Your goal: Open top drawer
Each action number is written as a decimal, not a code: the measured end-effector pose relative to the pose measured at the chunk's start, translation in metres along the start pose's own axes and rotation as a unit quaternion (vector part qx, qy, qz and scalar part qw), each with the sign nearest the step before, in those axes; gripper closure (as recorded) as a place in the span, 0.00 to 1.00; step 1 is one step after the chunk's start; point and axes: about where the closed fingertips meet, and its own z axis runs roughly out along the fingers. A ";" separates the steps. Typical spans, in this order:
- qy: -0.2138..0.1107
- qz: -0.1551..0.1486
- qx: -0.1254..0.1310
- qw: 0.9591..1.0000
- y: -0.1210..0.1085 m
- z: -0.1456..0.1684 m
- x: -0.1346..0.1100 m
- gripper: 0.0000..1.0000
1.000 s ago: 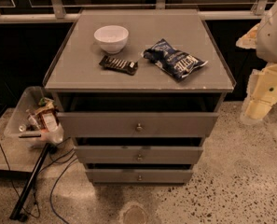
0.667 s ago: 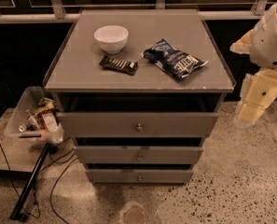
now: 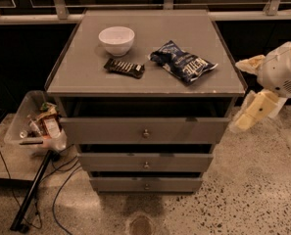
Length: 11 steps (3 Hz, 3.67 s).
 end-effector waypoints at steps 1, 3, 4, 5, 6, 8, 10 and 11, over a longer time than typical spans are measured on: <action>-0.065 0.020 0.057 0.996 -0.030 0.010 0.023 0.00; -0.073 0.023 0.079 0.994 -0.040 0.007 0.024 0.00; -0.069 0.012 0.058 0.996 -0.014 0.013 0.017 0.00; -0.048 -0.032 0.017 0.998 0.026 0.032 0.012 0.00; -0.027 -0.065 0.011 0.997 0.044 0.040 0.020 0.00; 0.005 -0.056 0.060 0.997 0.037 0.072 0.068 0.00; -0.001 -0.081 0.044 0.996 0.041 0.095 0.056 0.00; -0.008 -0.100 0.023 0.995 0.039 0.128 0.047 0.00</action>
Offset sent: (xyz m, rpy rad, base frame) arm 0.0235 -0.0220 -0.0130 0.1014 -0.1063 -0.0595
